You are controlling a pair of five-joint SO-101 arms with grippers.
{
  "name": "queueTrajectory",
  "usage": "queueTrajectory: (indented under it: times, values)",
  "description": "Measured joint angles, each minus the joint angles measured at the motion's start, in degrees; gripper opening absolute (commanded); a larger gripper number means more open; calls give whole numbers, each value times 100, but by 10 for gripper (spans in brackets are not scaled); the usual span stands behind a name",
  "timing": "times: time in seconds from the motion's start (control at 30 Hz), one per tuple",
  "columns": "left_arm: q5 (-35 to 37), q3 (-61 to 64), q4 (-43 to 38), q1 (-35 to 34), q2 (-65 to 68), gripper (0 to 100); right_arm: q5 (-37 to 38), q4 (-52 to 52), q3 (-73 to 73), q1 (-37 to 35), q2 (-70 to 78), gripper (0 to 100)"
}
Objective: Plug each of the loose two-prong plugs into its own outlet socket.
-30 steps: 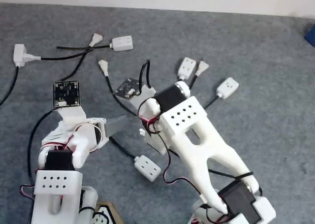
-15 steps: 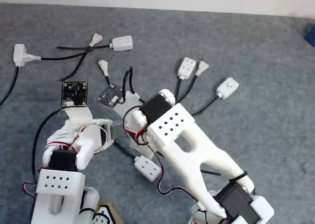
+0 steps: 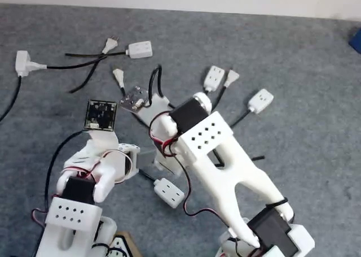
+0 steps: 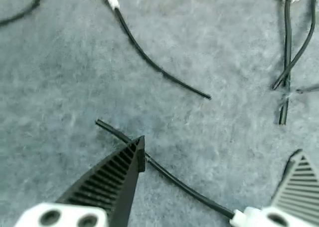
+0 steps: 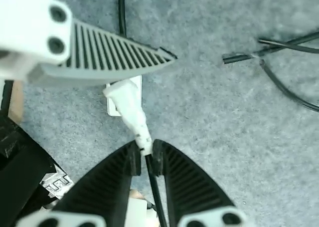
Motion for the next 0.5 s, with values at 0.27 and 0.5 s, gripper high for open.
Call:
queueTrajectory:
  times: [0.27, 0.5]
  values:
    - [0, 0, 0, 9, 0, 432, 9, 0, -35, 62, 0, 8]
    - [-53, 114, 18, 202, 62, 432, 70, -9, -185, 730, 0, 8]
